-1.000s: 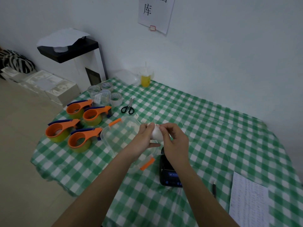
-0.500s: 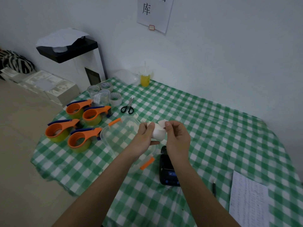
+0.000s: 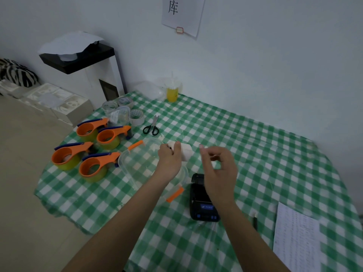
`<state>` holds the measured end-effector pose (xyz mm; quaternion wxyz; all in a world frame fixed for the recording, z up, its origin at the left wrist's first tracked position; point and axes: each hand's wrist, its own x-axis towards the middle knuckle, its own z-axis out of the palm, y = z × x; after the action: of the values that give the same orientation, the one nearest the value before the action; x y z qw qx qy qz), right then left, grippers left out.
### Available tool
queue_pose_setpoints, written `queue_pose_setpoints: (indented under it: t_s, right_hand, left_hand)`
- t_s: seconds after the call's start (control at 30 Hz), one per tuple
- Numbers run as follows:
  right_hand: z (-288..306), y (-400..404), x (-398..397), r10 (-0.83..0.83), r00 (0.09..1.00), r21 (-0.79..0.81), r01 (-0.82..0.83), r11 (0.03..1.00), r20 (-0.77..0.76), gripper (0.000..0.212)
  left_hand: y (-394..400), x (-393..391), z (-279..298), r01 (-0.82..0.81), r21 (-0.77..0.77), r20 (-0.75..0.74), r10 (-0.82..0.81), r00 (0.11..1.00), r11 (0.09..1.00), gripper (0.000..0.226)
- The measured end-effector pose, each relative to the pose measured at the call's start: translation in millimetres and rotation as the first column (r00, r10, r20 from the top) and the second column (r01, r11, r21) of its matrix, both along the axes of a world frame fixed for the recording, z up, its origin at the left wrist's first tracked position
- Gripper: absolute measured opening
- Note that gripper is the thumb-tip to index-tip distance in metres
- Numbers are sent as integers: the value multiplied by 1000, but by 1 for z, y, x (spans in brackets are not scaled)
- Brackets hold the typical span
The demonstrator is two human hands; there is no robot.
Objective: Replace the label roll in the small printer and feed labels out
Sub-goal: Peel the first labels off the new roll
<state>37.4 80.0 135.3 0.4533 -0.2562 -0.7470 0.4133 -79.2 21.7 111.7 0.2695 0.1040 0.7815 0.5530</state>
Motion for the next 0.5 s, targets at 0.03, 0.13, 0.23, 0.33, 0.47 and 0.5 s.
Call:
queue_pose_setpoints:
  t_s: [0.03, 0.13, 0.23, 0.33, 0.47, 0.5]
  right_hand:
    - [-4, -5, 0, 52, 999, 133, -53, 990, 6, 4]
    - [-22, -18, -4, 174, 983, 339, -185, 922, 63, 10]
    - [-30, -23, 0, 265, 960, 262, -278, 924, 86, 19]
    - [-29, -20, 7, 425, 904, 61, -428, 902, 56, 30]
    - [-29, -8, 13, 334, 942, -154, -326, 933, 30, 26]
    - [-31, -2, 13, 242, 968, -155, -229, 961, 71, 19]
  left_hand:
    - [5, -1, 0, -29, -29, -7, 29, 1000, 999, 48]
    - [18, -1, 2, -80, -58, -4, 80, 997, 995, 52]
    - [22, -2, 2, -88, -62, -4, 88, 996, 994, 52]
    - [18, -4, -1, -86, -79, -12, 86, 996, 993, 53]
    - [15, 2, 1, 51, 60, 18, -52, 998, 997, 39]
    - [14, 5, 4, 106, 90, 26, -108, 994, 990, 35]
